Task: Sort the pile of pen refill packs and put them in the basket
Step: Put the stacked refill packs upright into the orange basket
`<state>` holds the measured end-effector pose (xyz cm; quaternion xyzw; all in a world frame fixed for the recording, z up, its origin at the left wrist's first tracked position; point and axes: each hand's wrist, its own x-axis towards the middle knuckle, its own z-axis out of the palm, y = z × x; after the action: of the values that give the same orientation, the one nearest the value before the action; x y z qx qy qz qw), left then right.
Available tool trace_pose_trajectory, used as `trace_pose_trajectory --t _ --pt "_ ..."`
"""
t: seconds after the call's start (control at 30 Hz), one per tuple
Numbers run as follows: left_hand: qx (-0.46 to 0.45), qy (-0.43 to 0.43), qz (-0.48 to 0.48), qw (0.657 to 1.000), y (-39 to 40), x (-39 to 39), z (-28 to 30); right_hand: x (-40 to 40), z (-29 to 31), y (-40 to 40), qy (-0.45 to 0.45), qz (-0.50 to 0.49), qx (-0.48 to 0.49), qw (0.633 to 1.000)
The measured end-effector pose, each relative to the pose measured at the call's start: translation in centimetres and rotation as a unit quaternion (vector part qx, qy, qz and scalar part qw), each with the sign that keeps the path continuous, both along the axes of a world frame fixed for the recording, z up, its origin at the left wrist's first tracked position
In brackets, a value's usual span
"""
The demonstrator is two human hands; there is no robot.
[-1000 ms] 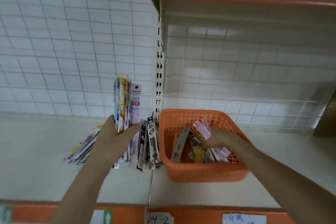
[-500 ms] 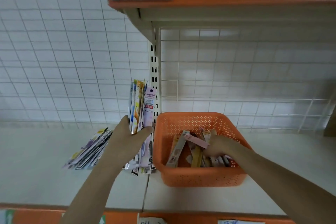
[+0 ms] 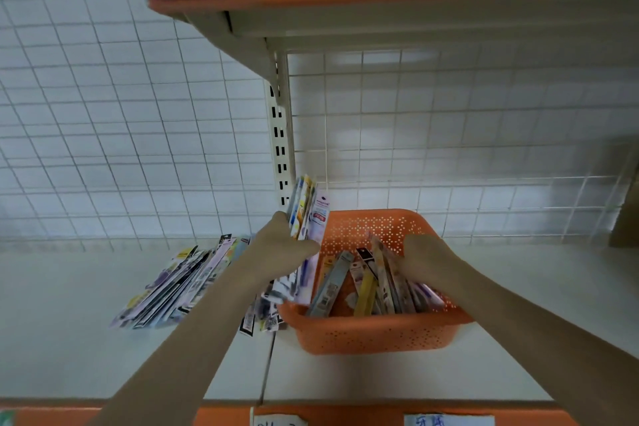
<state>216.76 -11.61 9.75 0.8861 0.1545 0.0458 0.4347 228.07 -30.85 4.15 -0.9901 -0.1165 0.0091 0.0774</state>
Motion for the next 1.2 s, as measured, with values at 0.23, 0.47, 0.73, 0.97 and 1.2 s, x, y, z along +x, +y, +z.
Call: trace_pose_trajectory --t 0.23,0.47,0.73,0.97,1.2 --pt "0.079 0.08 -0.045 0.993 -2.7 4.4 -1.7 -2.6 2.6 -1.7 -0.058 0.042 0.026 0.997" --pt "0.15 0.164 -0.074 0.972 -4.7 5.4 -3.6 -2.0 1.2 -5.0 -0.173 0.046 0.08 0.981" --pt "0.327 0.149 -0.094 0.928 -4.2 6.0 -5.2 -2.1 -0.7 -6.5 -0.141 -0.011 0.24 0.96" --pt "0.388 0.162 -0.138 0.897 -3.5 6.2 -4.6 -2.1 -0.4 -6.2 -0.161 -0.013 0.183 0.97" --pt "0.35 -0.039 -0.094 0.931 -1.6 3.6 -1.6 -3.0 1.2 -4.4 -0.161 0.008 0.163 0.973"
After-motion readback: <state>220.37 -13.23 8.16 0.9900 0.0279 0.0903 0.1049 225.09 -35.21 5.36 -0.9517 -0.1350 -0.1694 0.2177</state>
